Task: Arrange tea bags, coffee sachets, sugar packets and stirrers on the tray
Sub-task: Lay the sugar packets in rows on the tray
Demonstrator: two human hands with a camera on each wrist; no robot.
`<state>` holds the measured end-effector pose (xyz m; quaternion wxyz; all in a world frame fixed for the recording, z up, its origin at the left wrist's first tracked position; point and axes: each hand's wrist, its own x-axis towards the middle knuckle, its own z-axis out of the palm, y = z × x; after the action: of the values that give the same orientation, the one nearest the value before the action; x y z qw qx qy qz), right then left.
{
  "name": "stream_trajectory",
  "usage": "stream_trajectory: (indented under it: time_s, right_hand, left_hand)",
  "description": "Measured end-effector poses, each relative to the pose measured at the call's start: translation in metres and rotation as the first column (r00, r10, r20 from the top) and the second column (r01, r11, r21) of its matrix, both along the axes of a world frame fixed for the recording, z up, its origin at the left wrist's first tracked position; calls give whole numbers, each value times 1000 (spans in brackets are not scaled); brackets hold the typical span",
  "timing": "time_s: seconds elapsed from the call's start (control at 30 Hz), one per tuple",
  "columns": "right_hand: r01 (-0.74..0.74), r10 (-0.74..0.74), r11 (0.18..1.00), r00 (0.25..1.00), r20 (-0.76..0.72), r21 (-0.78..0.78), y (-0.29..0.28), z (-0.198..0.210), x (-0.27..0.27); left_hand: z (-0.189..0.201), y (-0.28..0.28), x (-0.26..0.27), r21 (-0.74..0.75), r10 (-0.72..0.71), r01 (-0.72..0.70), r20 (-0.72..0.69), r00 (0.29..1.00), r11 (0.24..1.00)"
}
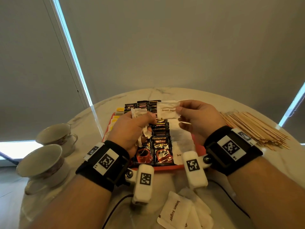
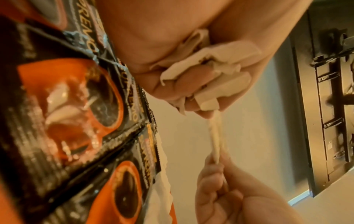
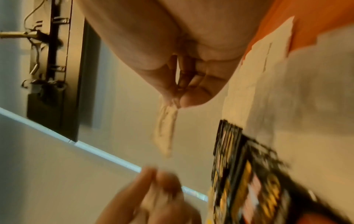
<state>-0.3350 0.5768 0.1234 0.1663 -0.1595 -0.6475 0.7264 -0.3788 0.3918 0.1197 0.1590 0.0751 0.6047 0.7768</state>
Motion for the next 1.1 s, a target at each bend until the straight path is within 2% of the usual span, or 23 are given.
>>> stream_trajectory:
  time_s: [0.17,0.3,0.43,0.7,0.97,1.1]
  right_hand:
    - [201,-197,980,958,210,0,46,-3,-8]
    - [176,-228,972,876,426,158,70,-13,-7]
    - [152,-224,973,813,538,176,72,-16,-2]
    - [131,-181,983,822,541,131,69,-16,3]
    - [164,-169,985,895,412,48,63,-16,7]
    - [233,-241,970,908,343,64,64,-17,5]
  left_hand:
    - [9,-1,4,79,35,-42,85,996,996]
    - [10,-1,4,67,36,-42,75,997,997]
    - [6,-3,0,31,57,-59,59,997,998]
    - [1,-4,-6,16,67,-68,42,997,998]
    - [-2,-3,-8,-2,69,-69,32,997,998]
    - [-1,-3,-9,6,74,-74,39,997,997]
